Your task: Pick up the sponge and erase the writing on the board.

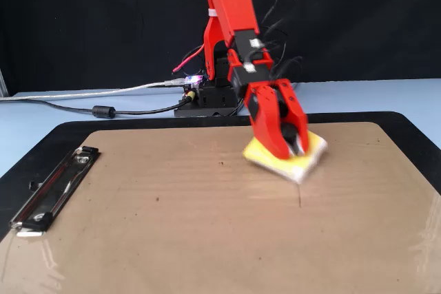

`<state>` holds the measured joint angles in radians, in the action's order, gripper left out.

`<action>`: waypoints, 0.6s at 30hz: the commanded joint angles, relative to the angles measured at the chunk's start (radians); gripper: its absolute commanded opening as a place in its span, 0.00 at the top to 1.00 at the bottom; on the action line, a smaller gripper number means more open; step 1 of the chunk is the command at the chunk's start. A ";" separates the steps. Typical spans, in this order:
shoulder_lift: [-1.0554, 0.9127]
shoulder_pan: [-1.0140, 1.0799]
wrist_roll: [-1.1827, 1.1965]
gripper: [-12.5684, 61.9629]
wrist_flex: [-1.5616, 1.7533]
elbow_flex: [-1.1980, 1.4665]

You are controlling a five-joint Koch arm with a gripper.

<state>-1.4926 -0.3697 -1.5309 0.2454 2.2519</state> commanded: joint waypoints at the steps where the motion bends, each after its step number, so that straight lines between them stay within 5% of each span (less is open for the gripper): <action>1: 0.183 0.058 0.051 0.94 0.052 -0.158; 3: 0.224 0.064 0.057 0.94 0.067 -0.218; 8: -0.169 0.043 0.055 0.94 0.069 0.183; 10: -0.129 0.044 0.055 0.94 0.086 0.172; 14: 0.299 0.081 0.057 0.94 0.123 -0.244; 18: 0.112 0.072 0.057 0.94 0.130 -0.048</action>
<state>-1.3054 -0.2853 -1.4849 0.3958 2.1660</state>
